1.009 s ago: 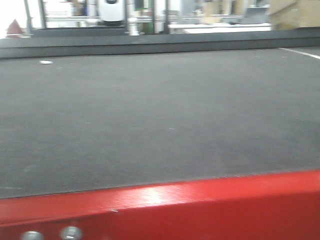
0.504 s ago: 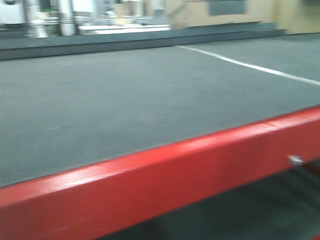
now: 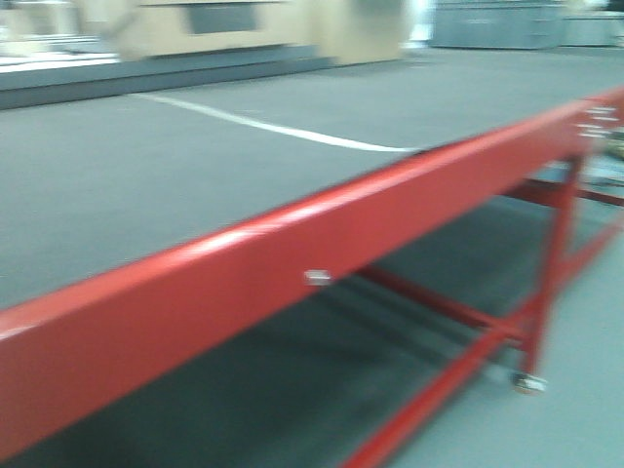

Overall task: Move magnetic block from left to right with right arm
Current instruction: 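Drive the base away from the table holding the cube in the right gripper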

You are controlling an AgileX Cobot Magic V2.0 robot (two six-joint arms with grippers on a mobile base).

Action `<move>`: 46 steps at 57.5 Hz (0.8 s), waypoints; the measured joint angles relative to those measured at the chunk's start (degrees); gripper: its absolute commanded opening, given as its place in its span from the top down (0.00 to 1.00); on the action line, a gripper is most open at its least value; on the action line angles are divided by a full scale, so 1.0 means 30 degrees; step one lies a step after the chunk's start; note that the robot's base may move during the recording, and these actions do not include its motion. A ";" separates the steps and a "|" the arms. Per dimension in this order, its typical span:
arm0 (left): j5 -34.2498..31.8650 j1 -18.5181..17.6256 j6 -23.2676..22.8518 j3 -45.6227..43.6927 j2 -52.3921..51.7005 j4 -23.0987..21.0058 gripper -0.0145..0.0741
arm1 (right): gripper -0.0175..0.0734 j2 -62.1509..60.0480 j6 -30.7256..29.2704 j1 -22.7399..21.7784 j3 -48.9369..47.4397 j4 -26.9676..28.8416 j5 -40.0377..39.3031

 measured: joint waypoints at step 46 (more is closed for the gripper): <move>0.0000 0.0000 0.0000 0.0000 0.0000 0.0000 0.98 | 0.45 0.0000 0.0000 0.0000 0.0000 0.0000 0.0000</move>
